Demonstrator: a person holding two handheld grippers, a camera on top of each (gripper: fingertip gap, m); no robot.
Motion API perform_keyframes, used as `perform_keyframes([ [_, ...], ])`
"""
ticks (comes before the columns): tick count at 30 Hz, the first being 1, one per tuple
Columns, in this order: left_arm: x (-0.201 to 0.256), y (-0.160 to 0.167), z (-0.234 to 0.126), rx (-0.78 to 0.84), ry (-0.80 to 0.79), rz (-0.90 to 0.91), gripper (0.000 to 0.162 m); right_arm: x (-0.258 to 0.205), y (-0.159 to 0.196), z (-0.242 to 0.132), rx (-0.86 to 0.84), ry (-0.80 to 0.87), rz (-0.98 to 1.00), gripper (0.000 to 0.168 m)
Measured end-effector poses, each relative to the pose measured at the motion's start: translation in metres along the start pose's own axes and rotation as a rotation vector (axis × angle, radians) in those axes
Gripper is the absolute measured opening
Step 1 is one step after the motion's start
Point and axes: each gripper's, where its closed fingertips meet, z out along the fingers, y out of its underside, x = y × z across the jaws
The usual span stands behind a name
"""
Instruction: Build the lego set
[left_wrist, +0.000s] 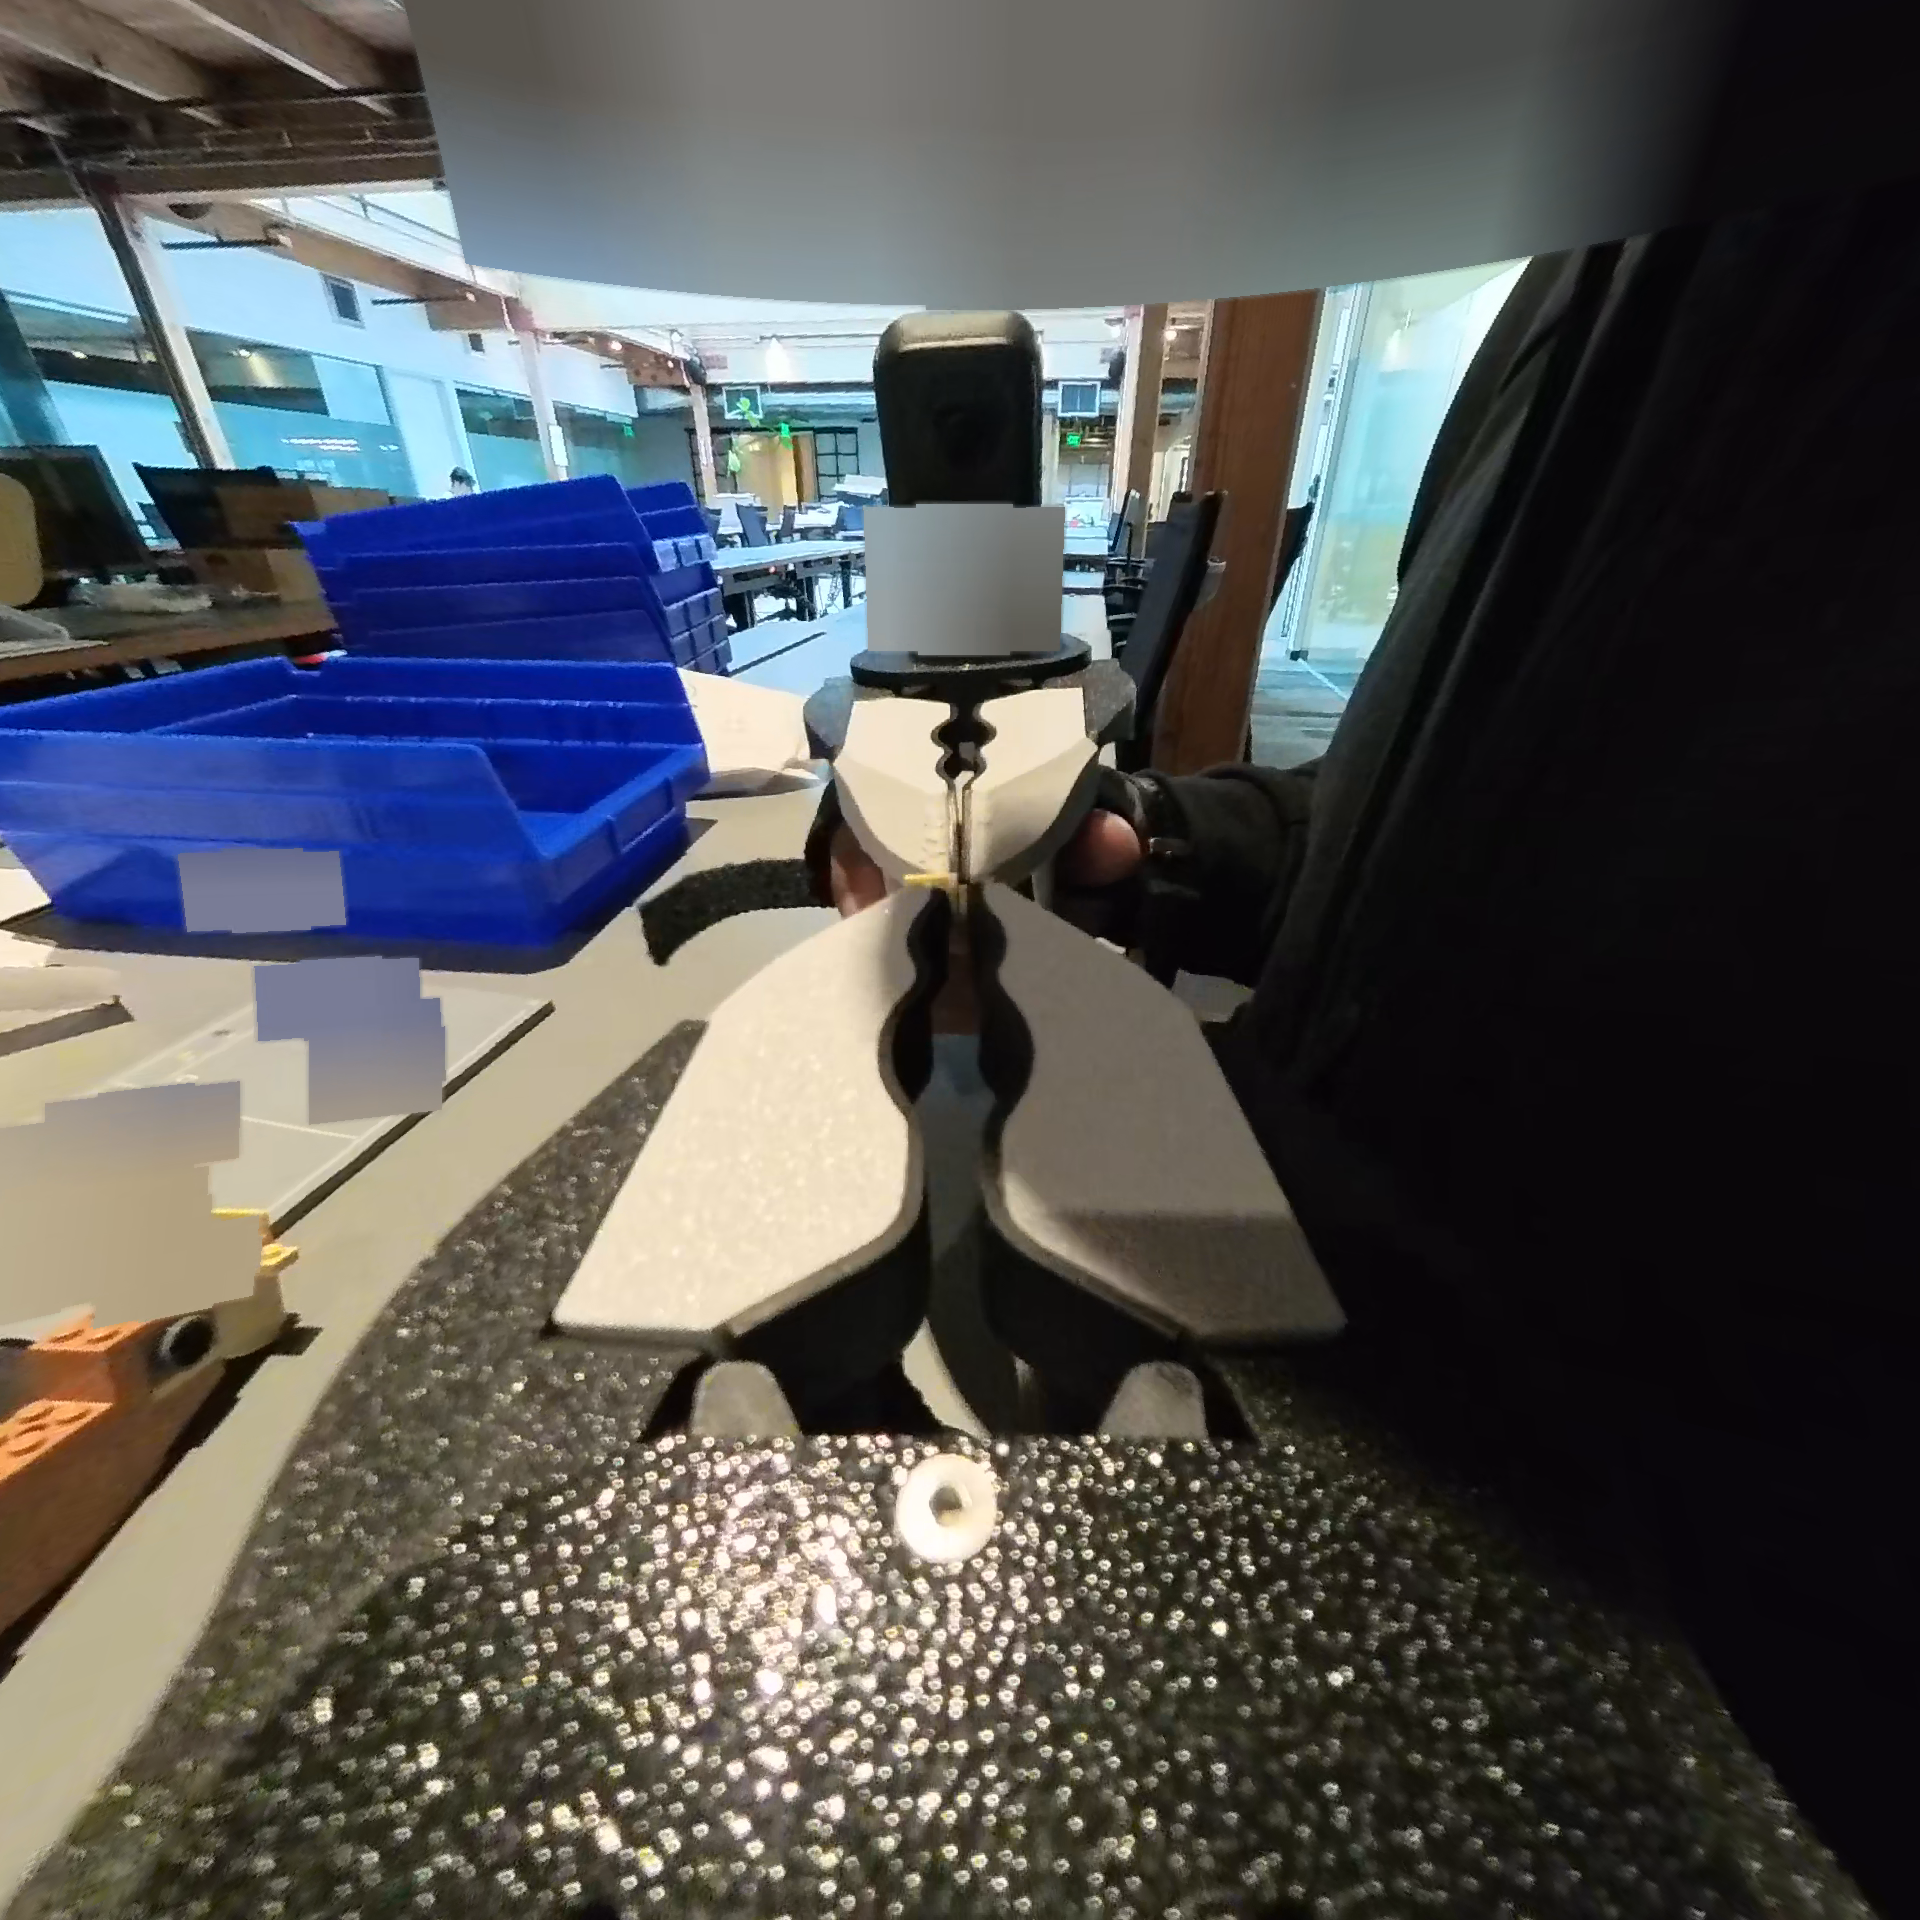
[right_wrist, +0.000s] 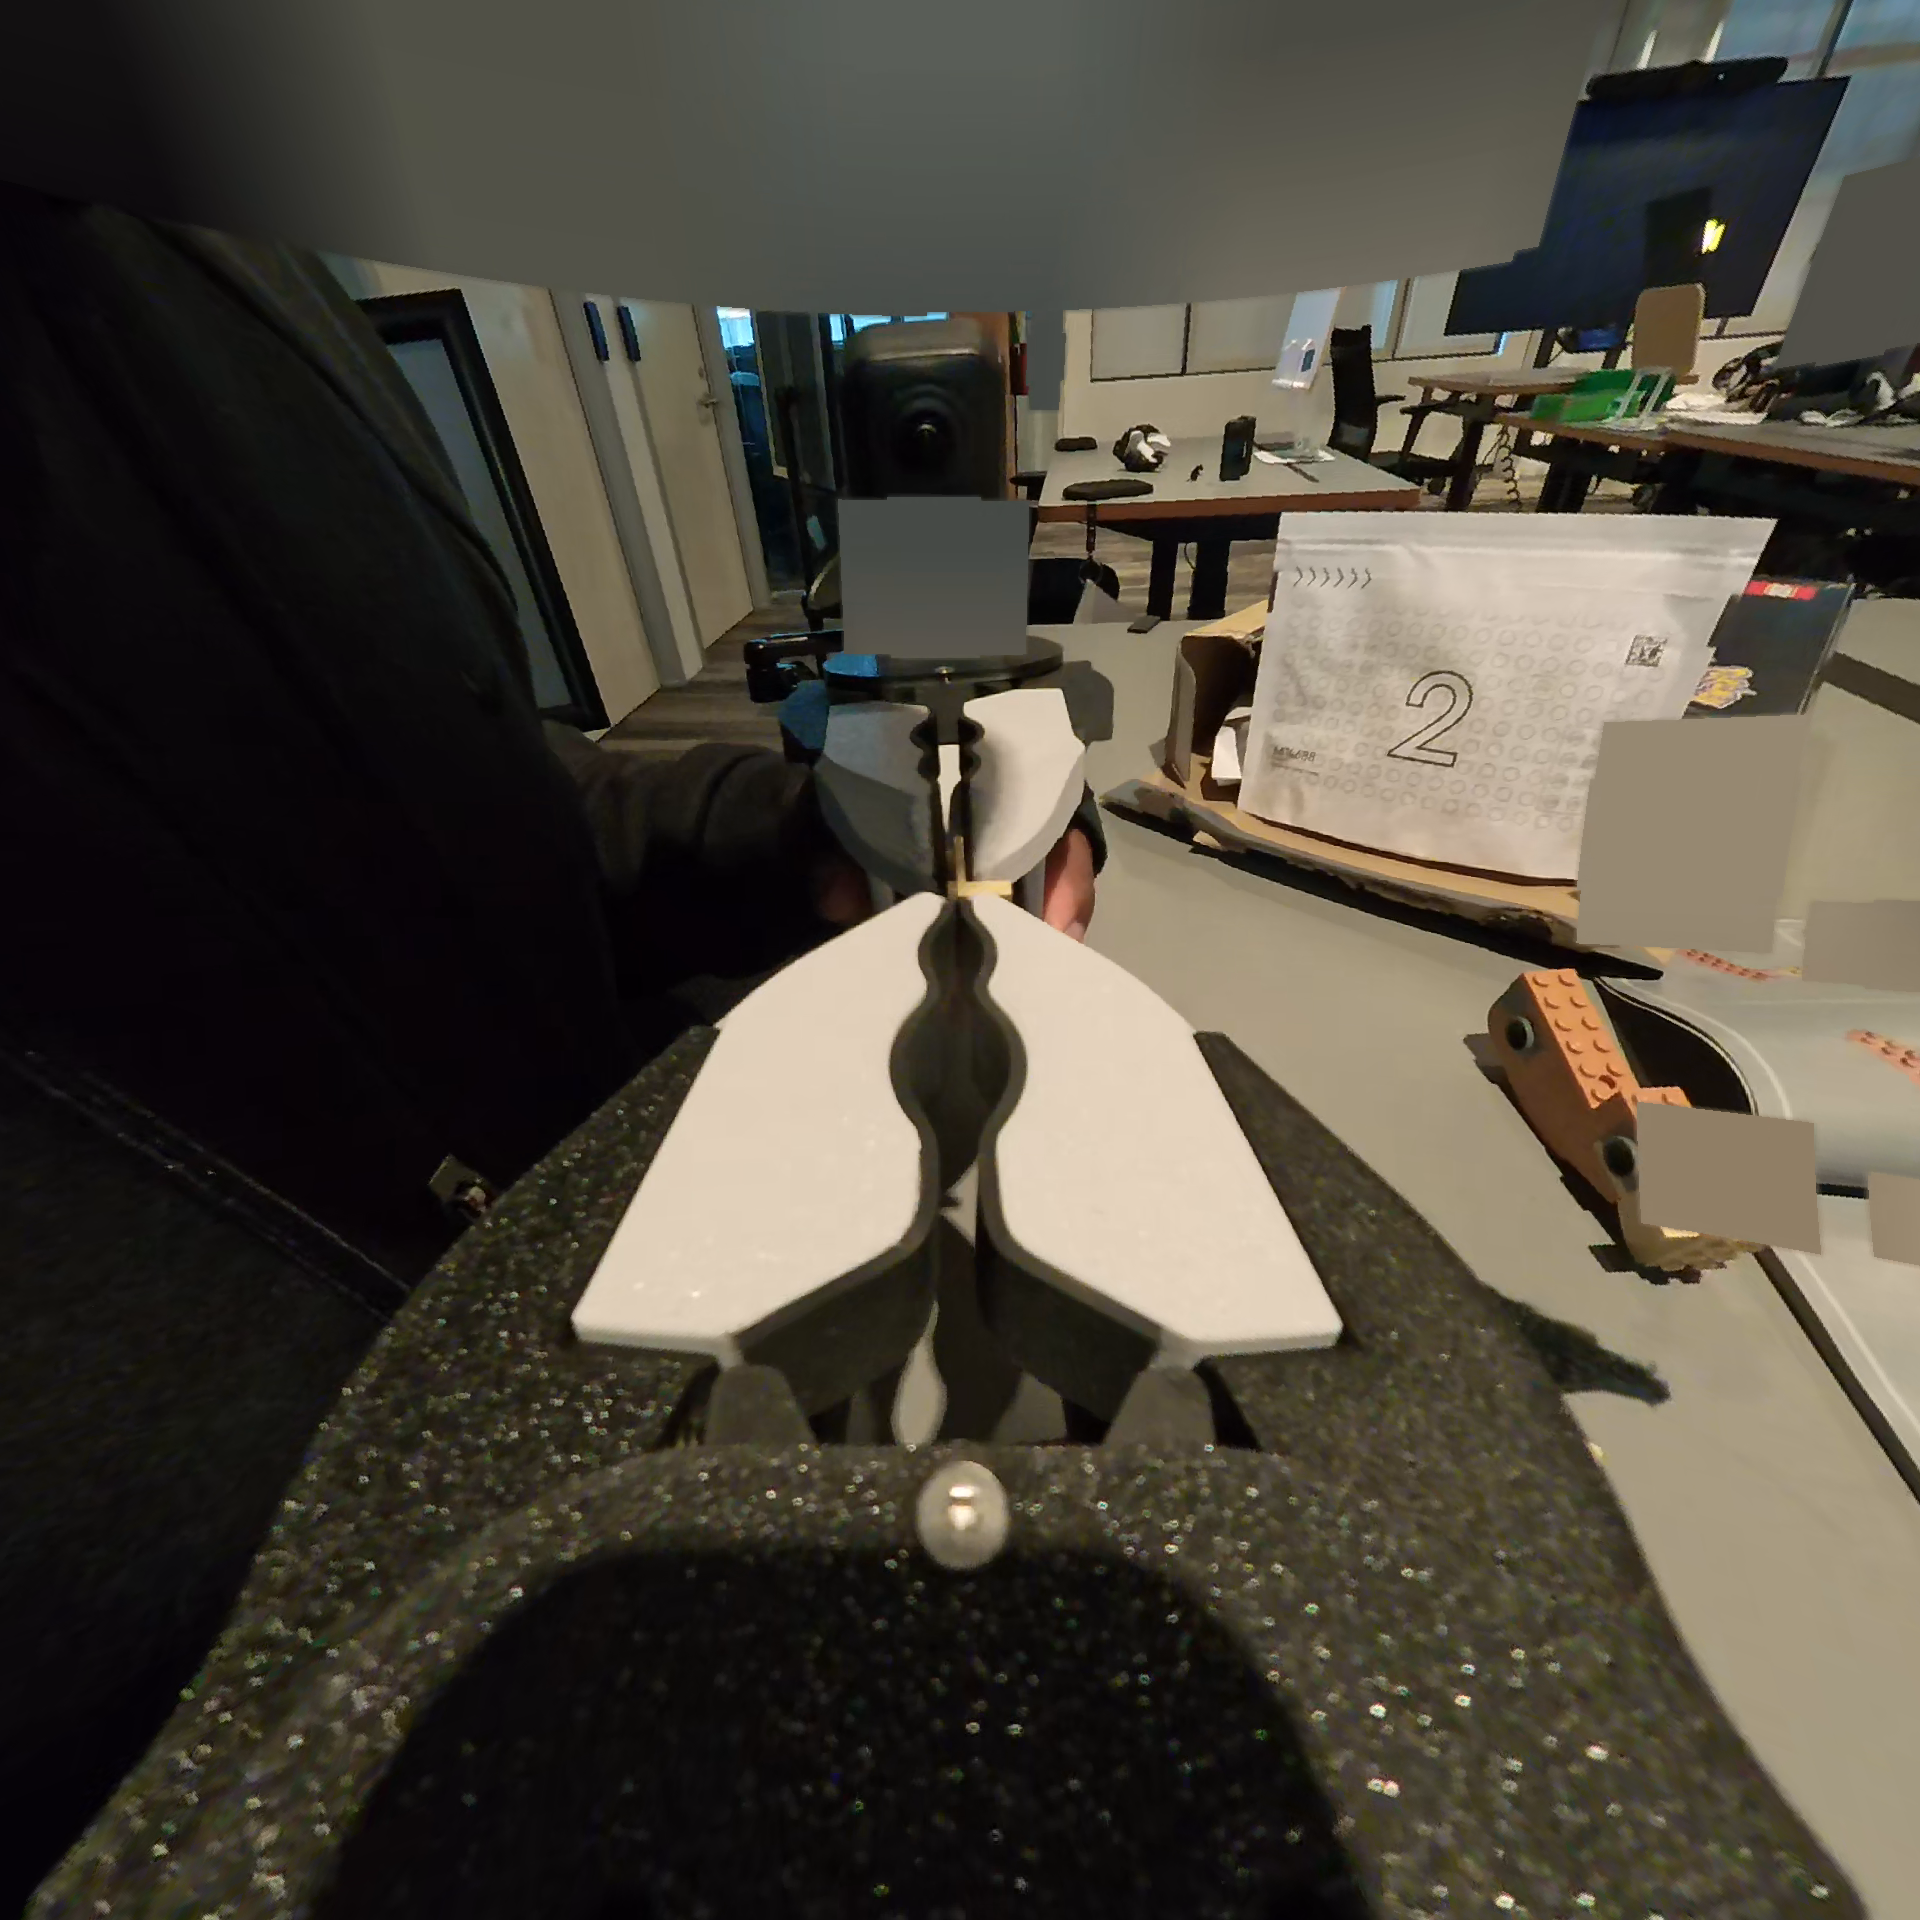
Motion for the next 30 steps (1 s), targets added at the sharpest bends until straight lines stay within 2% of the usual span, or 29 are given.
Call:
perform_keyframes([
  [7,0.001,-0.001,-0.001,0.011,0.011,-0.033,0.003,-0.001,-0.001,0.002,-0.001,-0.007,0.013,0.0],
  [10,-0.001,0.008,-0.005,-0.054,-0.02,-0.014,0.003,0.004,0.007,0.004,-0.05,0.026,0.024,0.004],
  [13,-0.008,0.02,-0.017,-0.158,-0.08,0.007,0.003,0.017,0.029,0.001,-0.18,0.129,0.044,0.005],
  [16,-0.015,0.026,-0.031,-0.224,-0.142,0.006,0.003,0.027,0.069,-0.003,-0.413,0.234,0.076,0.007],
  [20,-0.022,0.039,-0.036,-0.279,-0.192,-0.005,0.003,0.023,0.115,0.004,-0.66,0.272,0.119,0.01],
  [23,-0.024,0.048,-0.034,-0.301,-0.211,-0.024,0.003,0.024,0.128,0.008,-0.751,0.327,0.098,0.01],
  [30,-0.02,0.054,-0.037,-0.349,-0.204,0.001,0.003,0.039,0.128,0.01,-0.791,0.369,0.016,0.007],
])
